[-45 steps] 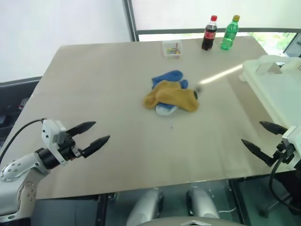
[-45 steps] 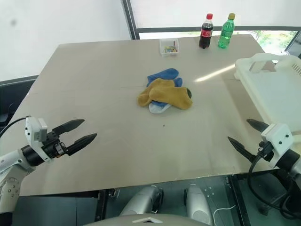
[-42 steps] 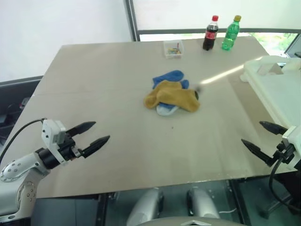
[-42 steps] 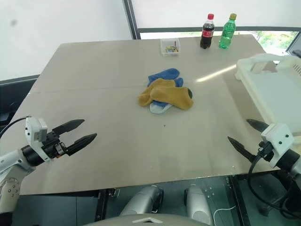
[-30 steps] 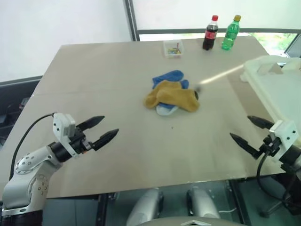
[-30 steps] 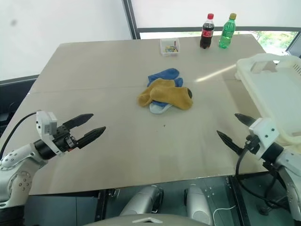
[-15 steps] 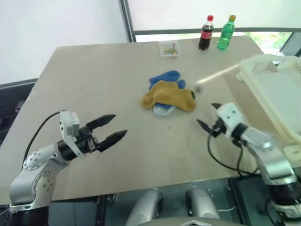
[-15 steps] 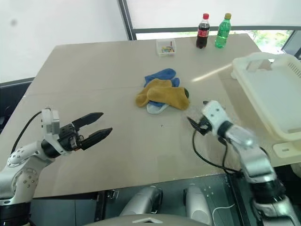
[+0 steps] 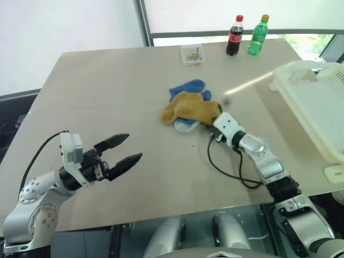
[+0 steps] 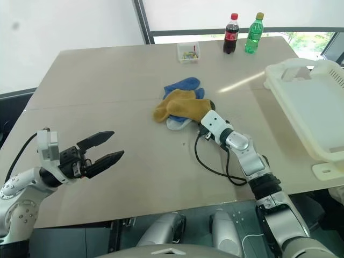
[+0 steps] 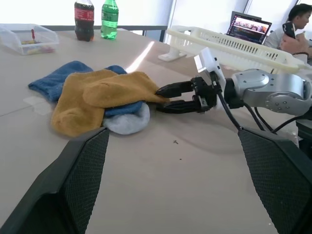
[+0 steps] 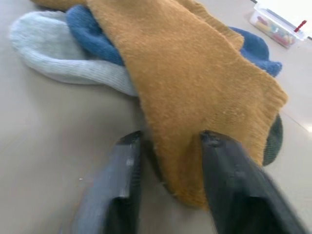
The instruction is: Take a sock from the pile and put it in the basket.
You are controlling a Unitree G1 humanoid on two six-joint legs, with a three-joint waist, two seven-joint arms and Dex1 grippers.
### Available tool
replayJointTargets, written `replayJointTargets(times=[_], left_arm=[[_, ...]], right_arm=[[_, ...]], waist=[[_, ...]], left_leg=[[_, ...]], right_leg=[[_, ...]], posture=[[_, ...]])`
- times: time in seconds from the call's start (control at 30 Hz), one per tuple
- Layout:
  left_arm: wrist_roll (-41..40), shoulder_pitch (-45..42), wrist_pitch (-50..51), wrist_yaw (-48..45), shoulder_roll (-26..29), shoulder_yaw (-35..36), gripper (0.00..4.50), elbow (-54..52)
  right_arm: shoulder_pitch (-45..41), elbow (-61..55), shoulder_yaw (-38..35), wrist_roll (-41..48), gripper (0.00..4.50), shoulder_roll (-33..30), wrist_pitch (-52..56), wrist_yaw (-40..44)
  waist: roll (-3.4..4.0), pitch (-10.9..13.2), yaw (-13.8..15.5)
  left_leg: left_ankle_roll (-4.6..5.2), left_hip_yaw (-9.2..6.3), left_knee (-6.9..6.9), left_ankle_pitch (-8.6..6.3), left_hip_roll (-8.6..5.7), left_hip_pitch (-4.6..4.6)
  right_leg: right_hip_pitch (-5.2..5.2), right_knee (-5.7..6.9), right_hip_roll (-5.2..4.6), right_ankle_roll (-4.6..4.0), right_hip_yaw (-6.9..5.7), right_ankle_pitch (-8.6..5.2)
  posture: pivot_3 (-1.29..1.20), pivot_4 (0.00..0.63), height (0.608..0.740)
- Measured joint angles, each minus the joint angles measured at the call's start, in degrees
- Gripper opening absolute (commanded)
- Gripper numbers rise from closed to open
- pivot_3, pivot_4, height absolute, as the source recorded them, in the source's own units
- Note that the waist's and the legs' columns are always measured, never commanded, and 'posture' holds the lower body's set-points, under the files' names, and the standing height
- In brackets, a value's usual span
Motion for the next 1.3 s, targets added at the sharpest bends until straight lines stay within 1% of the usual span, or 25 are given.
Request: replayJointTargets(times=[0.03, 0.23, 0.33, 0.43, 0.5, 0.67, 0.73, 0.87, 1.0, 1.07, 1.3], left_arm=[[0.0, 0.0, -0.02, 0.15, -0.05, 0.02, 4.5, 0.0], [0.01, 0.06, -0.69, 0.27, -0.71, 0.07, 4.5, 0.01], [0.02, 0.19, -1.03, 0.15, -0.76, 0.07, 4.5, 0.07], [0.02, 0.17, -1.13, 0.03, -0.76, 0.06, 4.5, 0.21], [0.02, 0.0, -1.13, 0.0, -0.76, 0.0, 4.5, 0.38], [0.04, -1.01, -1.15, -0.51, -0.75, -0.28, 4.5, 1.01], [0.05, -1.05, -1.14, -0.73, -0.75, -0.3, 4.5, 1.43], [0.07, -1.29, -1.06, -1.13, -0.71, -0.53, 4.5, 1.71], [0.27, -1.13, -1.01, -1.84, -0.61, -0.85, 4.5, 1.8], [0.62, -0.88, -1.01, -2.19, -0.55, -1.45, 4.5, 1.82], [1.3, -1.28, -0.98, -2.79, -0.11, -2.86, 4.5, 2.0]], right_arm=[[0.0, 0.3, 0.0, -0.01, 0.04, 0.0, -0.39, 0.03], [0.52, -0.37, -0.39, 0.81, 0.04, -0.13, -1.65, 2.21], [2.67, -3.99, -0.28, 2.64, 0.04, -0.98, -1.59, 6.34], [5.47, -8.74, 0.97, 4.24, 0.04, -3.46, -1.54, 12.38], [6.34, -10.48, 1.84, 4.67, 0.04, -4.63, -1.54, 14.92], [9.36, -15.22, 5.02, 5.4, 0.04, -11.8, -6.49, 25.24], [10.0, -16.05, 5.21, 5.84, 0.04, -14.82, -9.06, 28.65], [12.96, -19.97, 4.3, 7.89, 0.04, -20.53, -9.53, 33.4], [16.49, -24.69, 3.11, 8.66, 0.04, -23.07, -6.43, 33.71], [18.84, -28.07, 2.56, 8.26, 0.04, -23.87, -4.05, 32.6], [28.24, -43.86, 1.14, 5.09, 0.04, -25.66, 8.92, 27.23]], waist=[[0.0, 0.0, 0.0], [0.0, 0.0, -0.02], [0.0, 0.0, -0.01], [0.0, 0.0, 0.01], [0.0, 0.0, 0.02], [0.0, 0.01, 0.05], [-0.01, 0.0, 0.07], [-0.02, -0.01, 0.26], [-0.05, -0.03, 0.44], [-0.06, -0.04, 0.57], [-0.08, -0.05, 1.22]], left_leg=[[0.0, 0.0, 0.0, 0.0, 0.0, 0.0], [-0.01, 0.02, 0.0, -0.01, 0.0, -0.01], [-0.01, 0.01, 0.0, -0.01, 0.01, -0.03], [0.0, 0.01, 0.0, -0.02, 0.0, -0.01], [0.0, 0.01, 0.01, -0.02, 0.01, -0.01], [0.0, 0.0, 0.01, -0.03, 0.01, 0.0], [0.0, 0.01, 0.01, -0.03, 0.01, 0.01], [0.01, -0.02, 0.01, -0.03, 0.01, -0.01], [0.02, -0.03, 0.02, -0.05, 0.01, 0.02], [0.19, -0.04, 0.02, -0.15, 0.01, 0.03], [0.18, -0.06, 0.02, -0.16, 0.02, 0.01]], right_leg=[[0.0, 0.0, 0.0, 0.0, 0.0, 0.0], [0.0, -0.01, 0.0, 0.0, 0.02, 0.0], [0.01, -0.02, 0.0, 0.0, 0.02, 0.0], [0.01, -0.03, 0.0, 0.0, 0.02, 0.0], [0.01, -0.01, -0.01, 0.0, 0.02, 0.0], [0.04, -0.06, -0.03, 0.01, -0.02, 0.0], [0.05, -0.07, -0.04, 0.01, -0.02, 0.0], [0.11, -0.07, -0.06, 0.01, -0.03, 0.0], [0.18, -0.11, -0.07, 0.01, -0.06, 0.0], [0.17, -0.11, -0.07, 0.01, -0.06, 0.0], [0.18, -0.12, -0.08, 0.02, -0.07, -0.01]], posture=[[0.0, 0.15, 0.74], [0.0, 0.15, 0.74], [0.0, 0.15, 0.74], [0.0, 0.15, 0.74], [0.0, 0.15, 0.74], [0.0, 0.15, 0.74], [0.0, 0.15, 0.74], [0.0, 0.15, 0.74], [0.0, 0.15, 0.74], [0.0, 0.15, 0.74], [0.0, 0.15, 0.74]])
